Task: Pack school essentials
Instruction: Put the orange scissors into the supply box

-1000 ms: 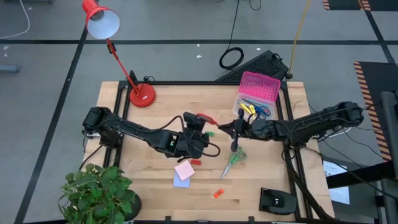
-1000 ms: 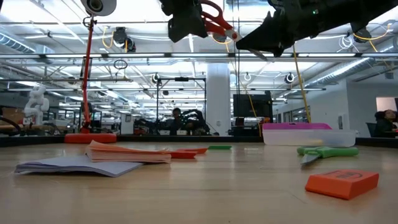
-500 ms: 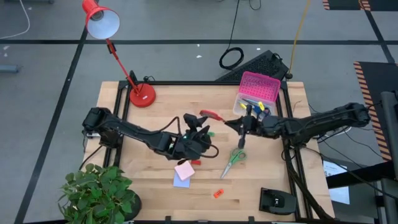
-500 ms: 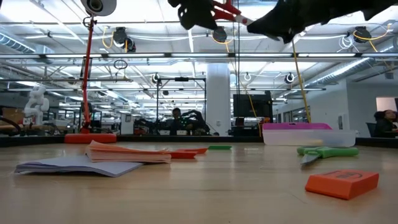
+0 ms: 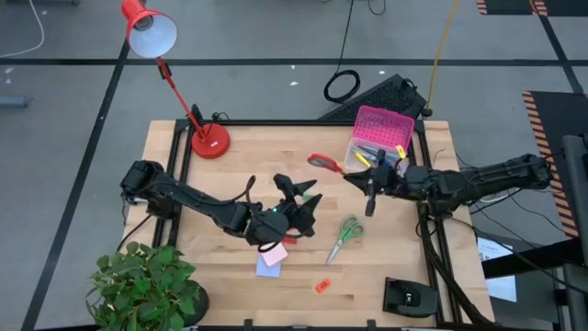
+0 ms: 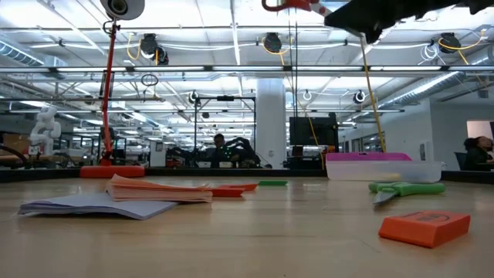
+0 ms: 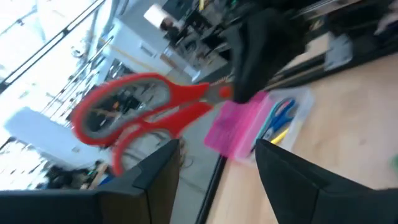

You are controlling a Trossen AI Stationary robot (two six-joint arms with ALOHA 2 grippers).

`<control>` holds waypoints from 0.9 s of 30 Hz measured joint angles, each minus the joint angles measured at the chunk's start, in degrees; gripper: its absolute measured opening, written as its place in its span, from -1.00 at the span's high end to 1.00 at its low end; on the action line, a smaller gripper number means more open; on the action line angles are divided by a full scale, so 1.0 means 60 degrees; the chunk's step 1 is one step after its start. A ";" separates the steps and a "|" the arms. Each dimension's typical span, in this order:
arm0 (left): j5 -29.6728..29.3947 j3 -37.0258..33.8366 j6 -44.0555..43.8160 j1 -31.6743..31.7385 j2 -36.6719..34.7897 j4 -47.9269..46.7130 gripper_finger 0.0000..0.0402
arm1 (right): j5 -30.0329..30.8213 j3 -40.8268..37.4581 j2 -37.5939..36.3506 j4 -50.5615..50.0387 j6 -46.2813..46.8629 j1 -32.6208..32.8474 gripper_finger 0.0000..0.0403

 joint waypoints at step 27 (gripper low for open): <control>0.7164 -0.0275 -0.3148 0.0767 0.0109 0.1727 -0.05 | -0.0998 -0.0748 -0.1411 0.2795 -0.0783 0.1238 1.00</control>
